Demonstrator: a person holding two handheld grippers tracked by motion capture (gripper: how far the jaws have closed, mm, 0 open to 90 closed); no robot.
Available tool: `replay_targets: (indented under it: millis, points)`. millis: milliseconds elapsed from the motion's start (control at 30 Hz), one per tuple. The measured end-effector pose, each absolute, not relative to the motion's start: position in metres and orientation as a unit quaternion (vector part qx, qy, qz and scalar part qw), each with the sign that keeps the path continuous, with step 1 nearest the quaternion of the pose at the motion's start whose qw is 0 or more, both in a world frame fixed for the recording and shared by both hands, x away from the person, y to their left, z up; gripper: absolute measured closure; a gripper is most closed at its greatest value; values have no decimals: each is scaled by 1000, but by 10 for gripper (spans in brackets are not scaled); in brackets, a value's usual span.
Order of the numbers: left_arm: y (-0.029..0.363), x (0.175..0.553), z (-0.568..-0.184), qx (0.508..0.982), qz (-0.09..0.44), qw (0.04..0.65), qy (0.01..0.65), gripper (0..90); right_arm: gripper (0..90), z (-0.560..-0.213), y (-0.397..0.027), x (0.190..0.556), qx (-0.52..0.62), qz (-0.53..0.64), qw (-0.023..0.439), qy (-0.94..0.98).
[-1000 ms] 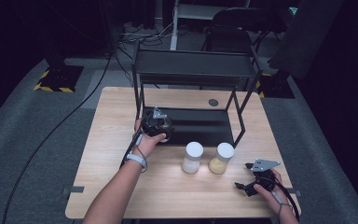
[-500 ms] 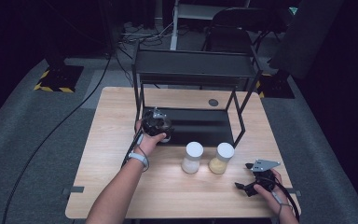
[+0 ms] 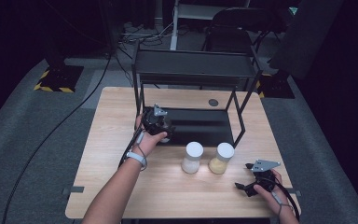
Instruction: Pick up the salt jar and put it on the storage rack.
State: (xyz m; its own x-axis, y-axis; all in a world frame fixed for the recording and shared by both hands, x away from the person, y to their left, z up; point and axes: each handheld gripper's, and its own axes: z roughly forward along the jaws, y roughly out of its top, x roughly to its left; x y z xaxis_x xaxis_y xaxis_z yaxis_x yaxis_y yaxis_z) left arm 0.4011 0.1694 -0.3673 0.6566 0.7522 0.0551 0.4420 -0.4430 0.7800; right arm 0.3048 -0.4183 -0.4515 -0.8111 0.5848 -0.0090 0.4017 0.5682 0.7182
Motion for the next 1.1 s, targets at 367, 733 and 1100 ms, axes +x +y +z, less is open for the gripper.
replay_targets:
  millis: [367,733,1100]
  points:
    - [197,371,-338,812,184,415,367,64,0,-452,-418,304,283,370,124,876]
    - [219,326,-315,811,212,418,349,60,0,-452,-418,304,283,370,125,876]
    - [245,295,-311,812,219,418,343,62,0,-451,-419,305,281,370,123,877]
